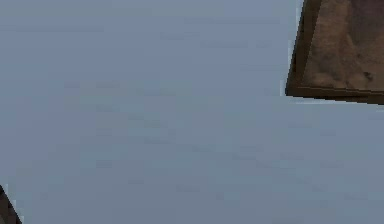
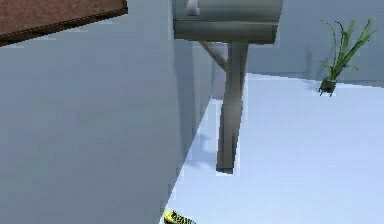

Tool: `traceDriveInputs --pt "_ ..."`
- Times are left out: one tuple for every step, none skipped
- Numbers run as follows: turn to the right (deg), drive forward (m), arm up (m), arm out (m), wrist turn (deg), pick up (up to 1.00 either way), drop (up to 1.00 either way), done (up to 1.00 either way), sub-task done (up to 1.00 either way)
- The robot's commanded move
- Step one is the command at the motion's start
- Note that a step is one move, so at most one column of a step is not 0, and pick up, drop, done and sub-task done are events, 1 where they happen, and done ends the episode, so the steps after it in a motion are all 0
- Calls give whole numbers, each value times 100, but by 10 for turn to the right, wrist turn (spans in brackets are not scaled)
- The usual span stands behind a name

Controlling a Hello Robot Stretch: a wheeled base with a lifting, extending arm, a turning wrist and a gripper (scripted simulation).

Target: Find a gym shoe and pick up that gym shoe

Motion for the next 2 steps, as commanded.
traceDriveInputs --pt "0 0 10 0 0 0 0 0 0" --pt "0 0 0 0 0 0 0 100 0"
